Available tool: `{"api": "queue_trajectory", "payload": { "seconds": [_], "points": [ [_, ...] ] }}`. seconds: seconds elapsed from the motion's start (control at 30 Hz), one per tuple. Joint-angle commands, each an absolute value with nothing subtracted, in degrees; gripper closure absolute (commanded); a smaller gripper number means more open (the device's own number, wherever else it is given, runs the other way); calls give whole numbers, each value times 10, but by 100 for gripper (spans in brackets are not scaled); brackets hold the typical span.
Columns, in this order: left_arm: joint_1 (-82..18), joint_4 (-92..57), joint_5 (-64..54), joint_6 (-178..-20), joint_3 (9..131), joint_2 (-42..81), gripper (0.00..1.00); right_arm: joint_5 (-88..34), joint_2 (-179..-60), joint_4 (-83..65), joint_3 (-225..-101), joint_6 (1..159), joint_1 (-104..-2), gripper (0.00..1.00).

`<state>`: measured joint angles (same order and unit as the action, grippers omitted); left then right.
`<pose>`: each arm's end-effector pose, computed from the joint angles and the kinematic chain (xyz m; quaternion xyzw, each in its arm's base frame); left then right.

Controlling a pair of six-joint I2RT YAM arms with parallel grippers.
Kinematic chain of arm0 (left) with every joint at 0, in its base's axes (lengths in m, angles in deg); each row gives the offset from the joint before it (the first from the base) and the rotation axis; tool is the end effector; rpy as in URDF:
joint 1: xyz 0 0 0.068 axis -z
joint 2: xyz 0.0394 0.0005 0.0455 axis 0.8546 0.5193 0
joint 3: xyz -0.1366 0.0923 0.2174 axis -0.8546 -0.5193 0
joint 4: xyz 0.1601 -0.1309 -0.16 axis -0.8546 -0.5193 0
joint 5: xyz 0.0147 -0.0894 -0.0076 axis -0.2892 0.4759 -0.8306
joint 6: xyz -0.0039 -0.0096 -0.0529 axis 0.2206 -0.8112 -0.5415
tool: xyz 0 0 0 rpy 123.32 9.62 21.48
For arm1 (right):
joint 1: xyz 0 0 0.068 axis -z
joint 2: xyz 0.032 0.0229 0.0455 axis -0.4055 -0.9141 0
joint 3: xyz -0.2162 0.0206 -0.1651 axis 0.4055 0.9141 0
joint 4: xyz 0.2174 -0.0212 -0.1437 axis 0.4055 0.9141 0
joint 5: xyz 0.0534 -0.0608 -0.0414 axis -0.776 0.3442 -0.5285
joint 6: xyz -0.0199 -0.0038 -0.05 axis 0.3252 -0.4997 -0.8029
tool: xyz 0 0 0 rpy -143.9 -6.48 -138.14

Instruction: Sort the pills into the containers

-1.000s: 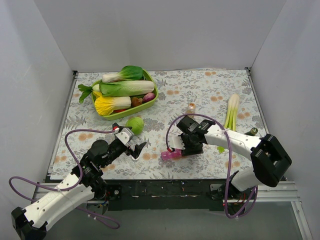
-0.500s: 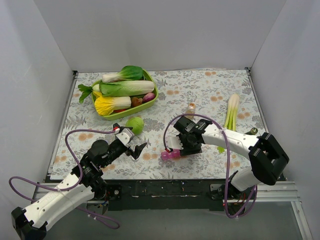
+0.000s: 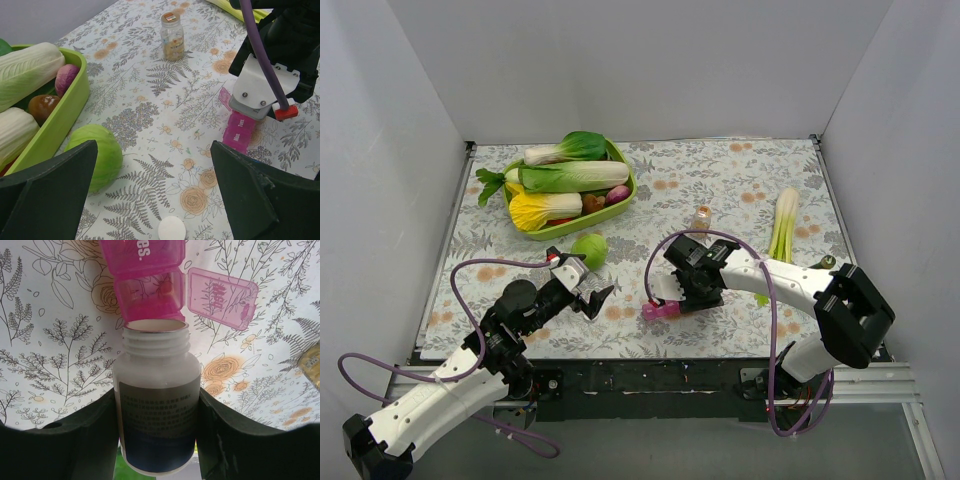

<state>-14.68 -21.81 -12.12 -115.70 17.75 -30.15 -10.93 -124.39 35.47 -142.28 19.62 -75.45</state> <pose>0.0996 -0.0974 0.2489 0.1108 0.7450 -0.3953 0.5258 0.1710 0.2070 0.1978 -0.7813 0.6076 -0.0718 0.1231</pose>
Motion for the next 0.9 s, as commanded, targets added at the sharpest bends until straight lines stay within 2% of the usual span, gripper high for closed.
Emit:
{"api": "queue_trajectory", "payload": {
  "seconds": [0.0,0.87],
  "points": [
    [-149,-214,-116,-1150,173,-306,2,-93,-1251,369,-1449,200,-761,99],
    [-149,-213,-115,-1149,173,-306,2,-62,-1268,382,-1467,201,-781,99]
  ]
}}
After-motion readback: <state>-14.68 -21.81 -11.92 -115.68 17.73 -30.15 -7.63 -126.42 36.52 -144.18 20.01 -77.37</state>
